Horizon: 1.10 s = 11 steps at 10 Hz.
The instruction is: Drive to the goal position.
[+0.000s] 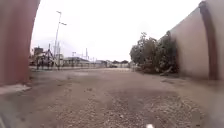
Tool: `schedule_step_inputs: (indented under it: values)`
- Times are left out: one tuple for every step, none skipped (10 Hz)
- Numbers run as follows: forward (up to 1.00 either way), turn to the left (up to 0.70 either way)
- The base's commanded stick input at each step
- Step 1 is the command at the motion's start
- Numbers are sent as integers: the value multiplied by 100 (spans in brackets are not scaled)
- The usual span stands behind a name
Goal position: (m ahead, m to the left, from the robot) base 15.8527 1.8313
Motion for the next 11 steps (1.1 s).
schedule_step_inputs:
  values:
    - [100, 0]
    - [100, 0]
    - [100, 0]
    - [100, 0]
    - [100, 0]
    - [100, 0]
    - [100, 0]
    - [100, 0]
    - [100, 0]
    - [100, 0]
    - [100, 0]
